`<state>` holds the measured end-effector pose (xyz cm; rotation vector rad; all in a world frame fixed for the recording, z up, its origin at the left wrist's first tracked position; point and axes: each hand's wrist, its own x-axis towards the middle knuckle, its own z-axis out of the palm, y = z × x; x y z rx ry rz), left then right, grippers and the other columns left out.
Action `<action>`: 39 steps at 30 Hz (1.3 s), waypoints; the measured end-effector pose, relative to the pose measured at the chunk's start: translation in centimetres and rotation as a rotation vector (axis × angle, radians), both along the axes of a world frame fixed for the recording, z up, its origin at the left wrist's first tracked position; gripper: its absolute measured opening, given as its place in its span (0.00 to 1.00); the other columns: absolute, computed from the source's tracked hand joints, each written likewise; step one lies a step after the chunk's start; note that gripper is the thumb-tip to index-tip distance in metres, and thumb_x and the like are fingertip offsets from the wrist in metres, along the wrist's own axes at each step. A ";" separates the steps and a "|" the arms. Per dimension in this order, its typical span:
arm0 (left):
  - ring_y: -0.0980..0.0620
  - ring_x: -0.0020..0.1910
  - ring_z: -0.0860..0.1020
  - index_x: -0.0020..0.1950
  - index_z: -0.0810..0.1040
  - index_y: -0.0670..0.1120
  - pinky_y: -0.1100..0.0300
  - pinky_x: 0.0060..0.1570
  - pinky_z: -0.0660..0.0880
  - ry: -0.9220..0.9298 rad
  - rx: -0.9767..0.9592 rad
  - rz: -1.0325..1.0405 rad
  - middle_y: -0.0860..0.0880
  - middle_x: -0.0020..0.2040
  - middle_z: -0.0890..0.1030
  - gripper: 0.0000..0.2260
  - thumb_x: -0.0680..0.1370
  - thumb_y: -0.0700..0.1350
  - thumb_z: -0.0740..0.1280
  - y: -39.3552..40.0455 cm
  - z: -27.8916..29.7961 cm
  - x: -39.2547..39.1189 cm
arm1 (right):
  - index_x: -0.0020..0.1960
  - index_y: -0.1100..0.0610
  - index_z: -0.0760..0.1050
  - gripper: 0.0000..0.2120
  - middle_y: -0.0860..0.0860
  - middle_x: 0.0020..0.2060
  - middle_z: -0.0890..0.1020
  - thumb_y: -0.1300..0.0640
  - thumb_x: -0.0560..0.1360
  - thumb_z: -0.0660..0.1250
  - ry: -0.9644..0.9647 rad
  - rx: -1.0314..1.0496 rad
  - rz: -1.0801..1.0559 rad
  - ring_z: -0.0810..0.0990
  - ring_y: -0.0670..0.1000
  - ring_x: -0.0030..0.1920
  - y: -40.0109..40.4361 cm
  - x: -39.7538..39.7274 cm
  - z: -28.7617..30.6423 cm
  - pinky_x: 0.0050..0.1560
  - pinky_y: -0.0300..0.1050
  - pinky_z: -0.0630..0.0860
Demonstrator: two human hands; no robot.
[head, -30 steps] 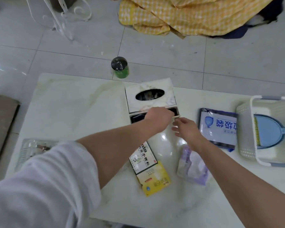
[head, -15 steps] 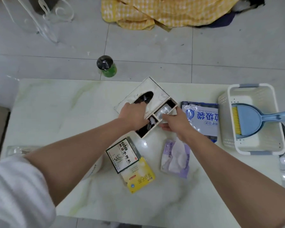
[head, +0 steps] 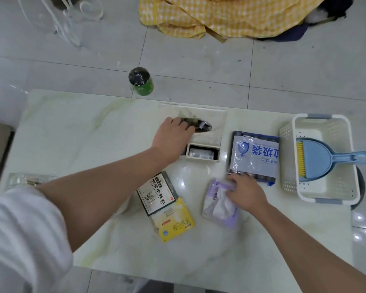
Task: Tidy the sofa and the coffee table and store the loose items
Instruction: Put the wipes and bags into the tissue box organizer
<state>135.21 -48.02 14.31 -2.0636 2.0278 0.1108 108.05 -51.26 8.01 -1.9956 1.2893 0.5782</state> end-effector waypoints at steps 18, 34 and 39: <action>0.48 0.69 0.71 0.75 0.65 0.48 0.52 0.67 0.67 1.375 -0.061 1.079 0.49 0.71 0.72 0.24 0.80 0.49 0.62 -3.2 0.7 -5.1 | 0.46 0.56 0.70 0.07 0.56 0.37 0.77 0.55 0.81 0.61 -0.367 -0.024 -0.454 0.78 0.59 0.39 -7.5 -2.7 4.0 0.43 0.59 0.78; 0.44 0.68 0.72 0.70 0.69 0.45 0.53 0.53 0.80 2.058 -0.190 1.569 0.42 0.68 0.70 0.25 0.78 0.55 0.69 -7.4 1.9 -5.9 | 0.75 0.47 0.59 0.27 0.50 0.60 0.72 0.65 0.80 0.55 -0.697 0.091 -1.261 0.79 0.50 0.43 -9.6 -2.5 5.0 0.31 0.40 0.81; 0.47 0.51 0.83 0.57 0.78 0.44 0.54 0.42 0.82 2.094 -0.202 1.560 0.46 0.46 0.84 0.19 0.77 0.58 0.68 -2.9 2.5 -6.9 | 0.68 0.40 0.65 0.26 0.48 0.64 0.72 0.67 0.78 0.53 -0.798 0.151 -1.168 0.81 0.53 0.50 -9.9 -1.9 6.4 0.32 0.42 0.80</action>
